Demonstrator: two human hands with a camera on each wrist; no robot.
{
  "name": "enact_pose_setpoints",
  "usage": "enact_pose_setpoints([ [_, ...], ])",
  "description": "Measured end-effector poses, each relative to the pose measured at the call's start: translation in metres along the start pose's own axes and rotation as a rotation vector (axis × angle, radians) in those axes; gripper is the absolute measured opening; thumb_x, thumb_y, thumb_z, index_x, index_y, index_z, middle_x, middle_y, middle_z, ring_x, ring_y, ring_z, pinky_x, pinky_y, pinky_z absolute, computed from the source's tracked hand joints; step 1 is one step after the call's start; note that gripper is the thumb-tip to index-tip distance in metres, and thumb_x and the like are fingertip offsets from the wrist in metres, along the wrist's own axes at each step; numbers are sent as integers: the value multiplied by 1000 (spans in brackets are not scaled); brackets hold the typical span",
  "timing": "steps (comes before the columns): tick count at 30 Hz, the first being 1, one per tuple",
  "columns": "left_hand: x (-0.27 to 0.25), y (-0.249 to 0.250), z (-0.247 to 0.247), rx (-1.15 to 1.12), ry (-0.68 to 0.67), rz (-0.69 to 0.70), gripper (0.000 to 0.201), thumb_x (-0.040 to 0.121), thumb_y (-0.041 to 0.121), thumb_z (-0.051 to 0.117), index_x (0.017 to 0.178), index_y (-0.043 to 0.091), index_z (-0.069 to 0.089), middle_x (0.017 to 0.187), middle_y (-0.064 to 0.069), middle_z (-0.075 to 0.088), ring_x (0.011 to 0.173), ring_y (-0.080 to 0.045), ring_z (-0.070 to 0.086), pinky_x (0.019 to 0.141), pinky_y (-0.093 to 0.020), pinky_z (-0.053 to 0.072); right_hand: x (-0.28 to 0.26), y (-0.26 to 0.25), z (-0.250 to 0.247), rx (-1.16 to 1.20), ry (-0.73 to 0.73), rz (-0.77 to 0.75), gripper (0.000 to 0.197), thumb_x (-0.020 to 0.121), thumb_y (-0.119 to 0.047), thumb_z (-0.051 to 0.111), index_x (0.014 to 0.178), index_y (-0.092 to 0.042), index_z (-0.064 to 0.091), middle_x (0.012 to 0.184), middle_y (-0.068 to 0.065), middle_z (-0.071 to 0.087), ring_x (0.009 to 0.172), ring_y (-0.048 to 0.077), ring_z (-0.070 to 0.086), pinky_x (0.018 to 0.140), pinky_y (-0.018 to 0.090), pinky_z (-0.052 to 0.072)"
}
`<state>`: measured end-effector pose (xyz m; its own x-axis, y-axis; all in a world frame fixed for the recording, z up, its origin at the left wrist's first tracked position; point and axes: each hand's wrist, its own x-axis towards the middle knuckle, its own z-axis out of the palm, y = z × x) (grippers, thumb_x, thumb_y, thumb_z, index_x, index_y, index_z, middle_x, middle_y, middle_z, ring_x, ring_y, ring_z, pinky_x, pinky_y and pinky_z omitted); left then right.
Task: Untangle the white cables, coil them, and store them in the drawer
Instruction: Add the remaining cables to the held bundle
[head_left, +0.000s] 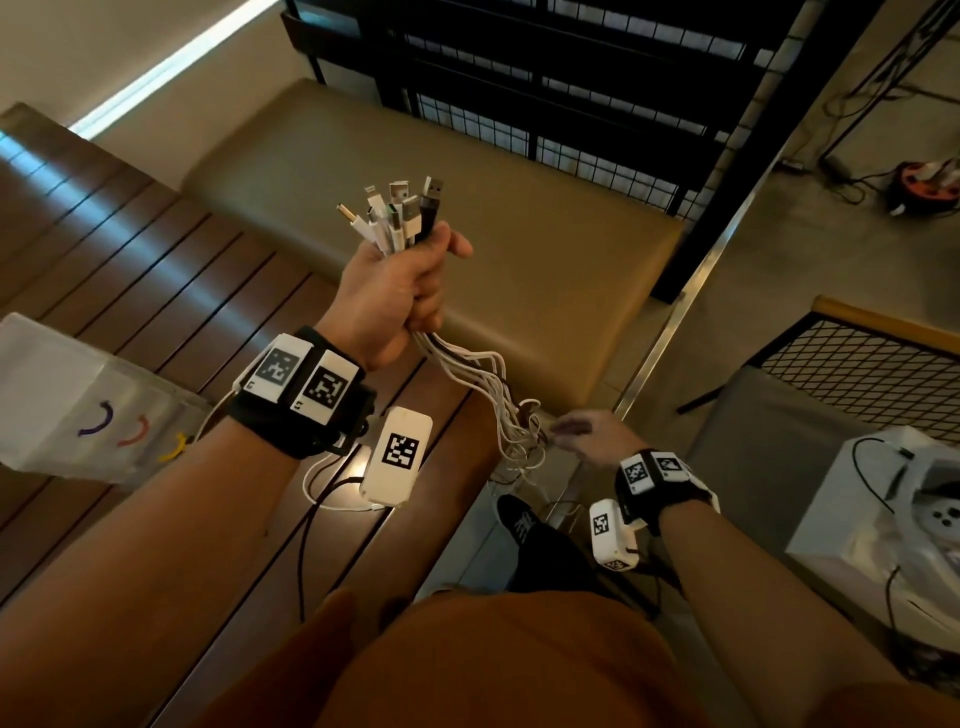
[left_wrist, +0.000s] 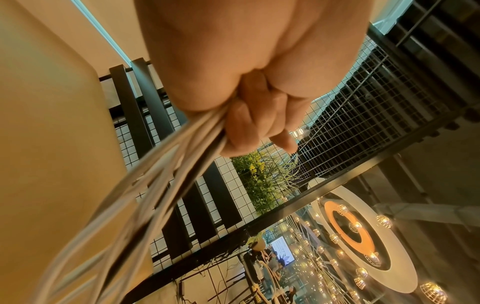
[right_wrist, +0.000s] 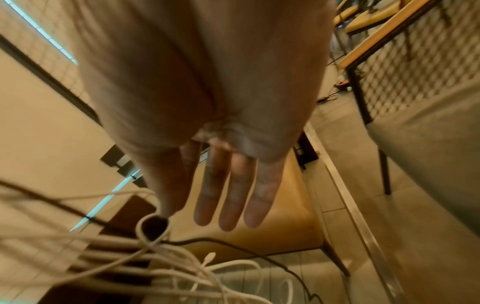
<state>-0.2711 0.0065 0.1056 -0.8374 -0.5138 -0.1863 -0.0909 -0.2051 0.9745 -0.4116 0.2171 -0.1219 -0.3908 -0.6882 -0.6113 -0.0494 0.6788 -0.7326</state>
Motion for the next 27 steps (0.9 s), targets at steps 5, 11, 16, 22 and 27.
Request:
enact_pose_setpoints([
  [5,0,2,3,-2,9,10,26,102,24,43,85,14,60,49,8,31,39,-8,22,43,-24,22,12,-8,27,-79,98,-51,19,82,-18,75,100,-21,69,93,-5,66,88,12,61,70,22,41],
  [11,2,4,2,-6,-5,17,26,101,25,43,86,14,61,51,7,31,40,-9,22,44,-26,21,9,-15,27,-57,15,-68,17,82,-14,75,94,-21,66,83,-12,63,79,7,59,66,16,42],
  [16,4,6,4,0,-19,19,26,102,23,42,87,14,60,50,7,31,40,-9,23,43,-26,22,19,-12,26,-172,69,-58,12,91,-11,62,102,-13,66,94,-1,62,87,15,56,70,22,39],
  [22,3,8,-6,-15,-102,-26,27,100,24,44,83,15,62,51,7,29,40,-9,22,42,-24,24,21,12,-3,-166,259,102,25,99,-11,48,121,-9,61,122,12,60,113,28,55,93,33,42],
  [27,0,12,-8,-13,-224,-87,28,92,24,47,75,19,68,49,6,28,38,-9,23,47,-31,18,17,44,-18,-292,304,113,25,101,-15,44,118,-14,62,122,15,63,106,32,59,85,33,47],
])
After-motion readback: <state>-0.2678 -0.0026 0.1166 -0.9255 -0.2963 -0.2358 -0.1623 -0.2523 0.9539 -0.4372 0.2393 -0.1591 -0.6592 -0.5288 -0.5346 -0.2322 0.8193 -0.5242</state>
